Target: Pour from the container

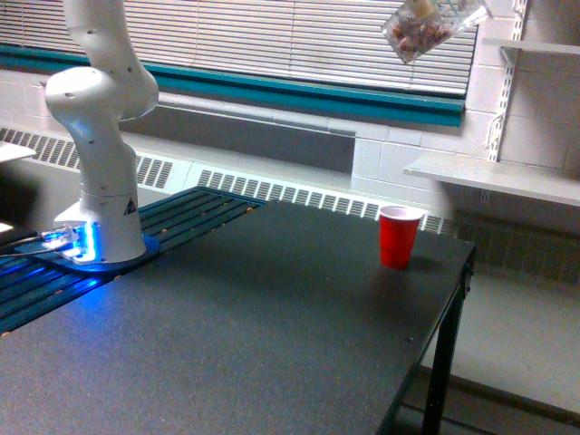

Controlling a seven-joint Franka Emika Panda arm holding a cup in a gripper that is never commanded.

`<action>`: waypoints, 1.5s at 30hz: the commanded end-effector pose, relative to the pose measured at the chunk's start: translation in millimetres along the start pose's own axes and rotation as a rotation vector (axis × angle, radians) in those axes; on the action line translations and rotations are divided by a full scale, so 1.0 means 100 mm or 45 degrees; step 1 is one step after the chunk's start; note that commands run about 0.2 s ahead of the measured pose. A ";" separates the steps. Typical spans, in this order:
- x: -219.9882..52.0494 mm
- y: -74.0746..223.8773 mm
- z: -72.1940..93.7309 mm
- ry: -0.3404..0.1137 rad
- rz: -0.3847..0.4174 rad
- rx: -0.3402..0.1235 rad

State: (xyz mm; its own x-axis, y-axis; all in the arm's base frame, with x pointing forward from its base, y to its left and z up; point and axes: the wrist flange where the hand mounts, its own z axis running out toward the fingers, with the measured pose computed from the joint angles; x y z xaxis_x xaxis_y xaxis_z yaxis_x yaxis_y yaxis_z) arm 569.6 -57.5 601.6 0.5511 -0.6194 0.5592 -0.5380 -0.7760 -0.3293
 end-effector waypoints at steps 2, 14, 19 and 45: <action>0.07 0.02 -0.12 -0.007 0.023 -0.040; -0.11 -0.23 -0.04 -0.032 -0.067 -0.037; -0.25 -0.41 0.04 -0.040 -0.131 -0.029; -1.47 -1.28 0.48 -0.130 -0.441 0.088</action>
State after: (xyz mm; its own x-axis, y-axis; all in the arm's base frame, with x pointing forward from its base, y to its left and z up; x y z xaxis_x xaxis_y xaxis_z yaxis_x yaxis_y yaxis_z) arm 599.2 104.0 528.8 0.7502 -0.3478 0.5623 -0.3010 -0.9369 -0.1779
